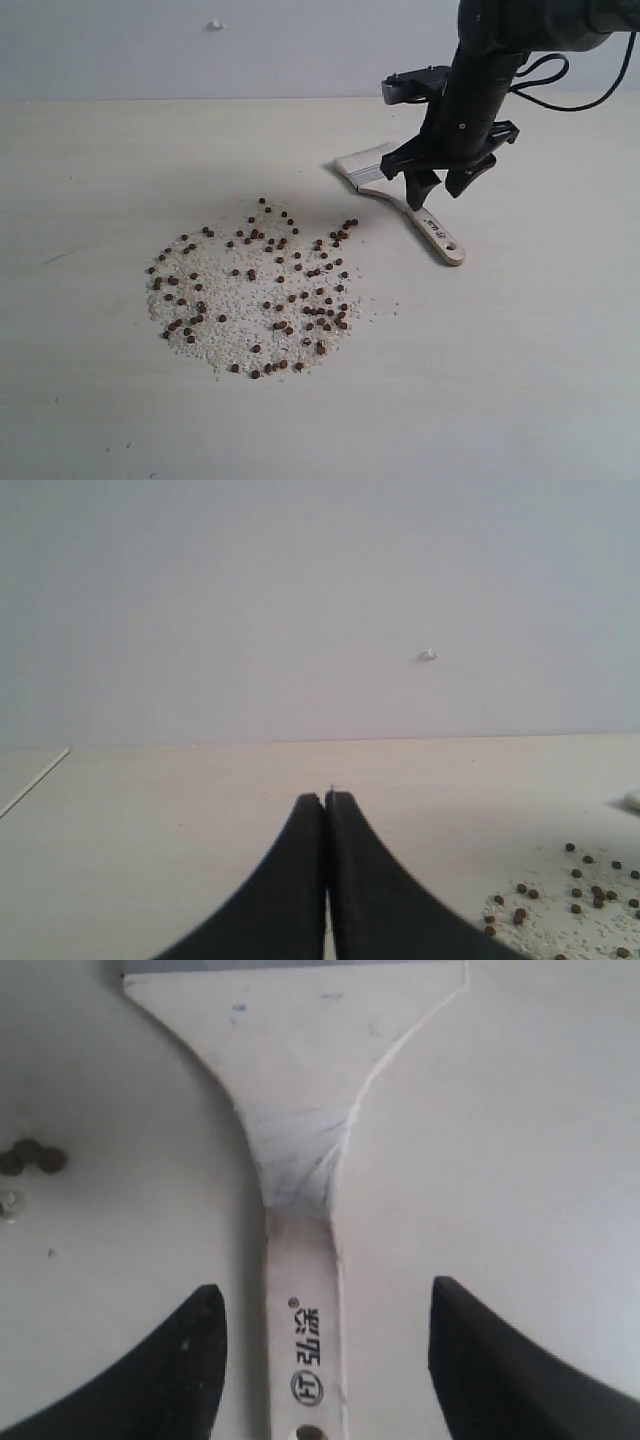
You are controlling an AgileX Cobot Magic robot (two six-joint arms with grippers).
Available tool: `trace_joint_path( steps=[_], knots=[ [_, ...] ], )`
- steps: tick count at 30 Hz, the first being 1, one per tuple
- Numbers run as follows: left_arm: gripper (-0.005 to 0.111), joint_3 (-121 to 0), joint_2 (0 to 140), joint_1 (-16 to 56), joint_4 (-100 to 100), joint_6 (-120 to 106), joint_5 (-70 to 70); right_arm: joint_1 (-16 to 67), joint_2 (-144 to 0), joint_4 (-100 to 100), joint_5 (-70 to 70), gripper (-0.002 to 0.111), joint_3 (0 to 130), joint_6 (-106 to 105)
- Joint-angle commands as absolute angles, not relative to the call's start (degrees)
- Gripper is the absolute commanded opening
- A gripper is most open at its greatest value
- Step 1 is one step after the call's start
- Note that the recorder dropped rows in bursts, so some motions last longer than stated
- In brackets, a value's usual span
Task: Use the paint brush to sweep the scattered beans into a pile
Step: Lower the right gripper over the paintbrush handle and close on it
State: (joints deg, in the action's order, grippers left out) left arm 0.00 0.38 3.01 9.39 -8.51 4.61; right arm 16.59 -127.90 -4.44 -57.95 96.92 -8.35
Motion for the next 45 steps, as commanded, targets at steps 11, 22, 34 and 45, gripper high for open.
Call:
trace_joint_path(
  steps=[11, 22, 34, 45],
  knots=[
    [0.0, 0.0, 0.0, 3.44, 9.63, -8.65, 4.62, 16.93, -132.83, -6.02, -58.17, 0.056, 98.85, -10.85],
    [0.0, 0.0, 0.0, 3.44, 9.63, -8.65, 4.62, 21.66, -132.83, 1.74, -60.27, 0.051, 98.85, -5.49],
    [0.0, 0.0, 0.0, 3.44, 9.63, -8.65, 4.62, 21.36, -132.83, 4.33, -64.93, 0.049, 98.44, 0.42],
    [0.0, 0.0, 0.0, 3.44, 9.63, -8.65, 4.62, 21.36, -132.83, 1.74, -60.8, 0.045, 95.35, 0.0]
  ],
)
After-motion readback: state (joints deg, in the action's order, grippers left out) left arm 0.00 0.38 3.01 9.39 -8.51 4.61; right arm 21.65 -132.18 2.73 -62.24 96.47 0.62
